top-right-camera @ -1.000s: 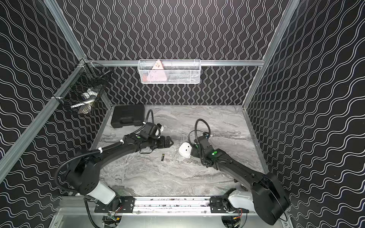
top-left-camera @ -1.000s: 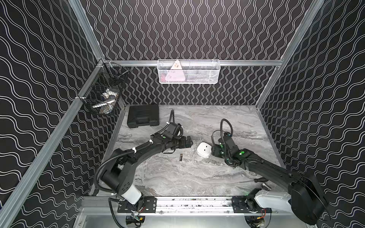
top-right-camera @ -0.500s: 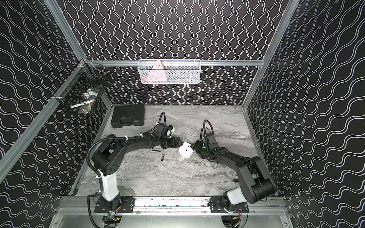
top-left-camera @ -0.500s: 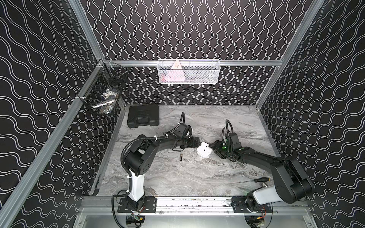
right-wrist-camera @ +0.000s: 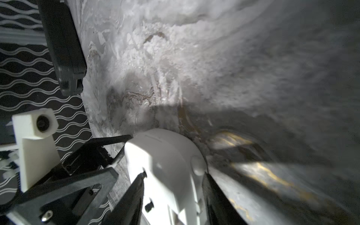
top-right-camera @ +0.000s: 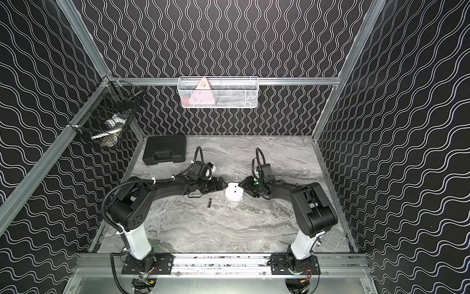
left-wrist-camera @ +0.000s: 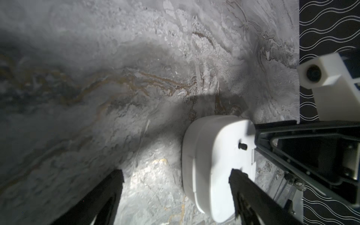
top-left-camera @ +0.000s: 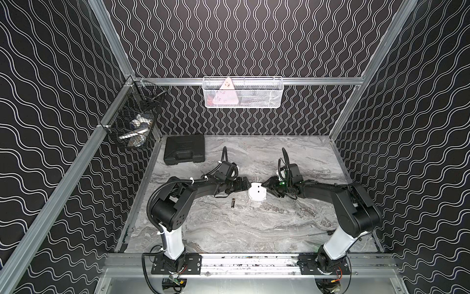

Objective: Insert the battery into the alarm
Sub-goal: Adjust the alarm at the center of the board.

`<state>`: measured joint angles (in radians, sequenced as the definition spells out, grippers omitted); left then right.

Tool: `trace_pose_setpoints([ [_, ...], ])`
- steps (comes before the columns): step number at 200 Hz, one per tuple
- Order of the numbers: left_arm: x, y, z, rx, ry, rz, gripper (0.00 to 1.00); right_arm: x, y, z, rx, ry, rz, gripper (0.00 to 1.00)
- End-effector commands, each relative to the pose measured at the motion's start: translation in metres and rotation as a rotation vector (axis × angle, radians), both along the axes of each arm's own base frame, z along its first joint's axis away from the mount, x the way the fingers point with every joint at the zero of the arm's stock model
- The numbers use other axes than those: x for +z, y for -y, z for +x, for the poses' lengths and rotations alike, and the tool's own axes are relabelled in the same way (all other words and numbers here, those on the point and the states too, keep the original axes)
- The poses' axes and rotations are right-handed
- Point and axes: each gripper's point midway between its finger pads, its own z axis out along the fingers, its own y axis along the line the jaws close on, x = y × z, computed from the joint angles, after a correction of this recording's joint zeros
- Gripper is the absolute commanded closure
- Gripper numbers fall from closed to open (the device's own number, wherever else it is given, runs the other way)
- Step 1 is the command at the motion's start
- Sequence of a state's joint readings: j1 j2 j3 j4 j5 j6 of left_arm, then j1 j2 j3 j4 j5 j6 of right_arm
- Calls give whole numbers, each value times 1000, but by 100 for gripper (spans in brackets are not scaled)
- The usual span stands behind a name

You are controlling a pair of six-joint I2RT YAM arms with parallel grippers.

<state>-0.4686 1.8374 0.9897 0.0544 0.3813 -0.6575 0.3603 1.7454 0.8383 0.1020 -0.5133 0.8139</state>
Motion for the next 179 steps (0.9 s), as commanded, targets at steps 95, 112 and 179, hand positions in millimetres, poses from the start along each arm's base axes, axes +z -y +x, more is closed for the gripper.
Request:
trace_pose_setpoints([
  [95,14,12,-21,-3,-57,-92,30,8,-15,-30,105,-38,72,51],
  [112,13,20,-22,-38,-65,-87,34,6,-15,-32,105,-39,72,54],
  [179,-2,16,-25,-49,-98,-23,42,19,-9,-30,78,-8,48,57],
])
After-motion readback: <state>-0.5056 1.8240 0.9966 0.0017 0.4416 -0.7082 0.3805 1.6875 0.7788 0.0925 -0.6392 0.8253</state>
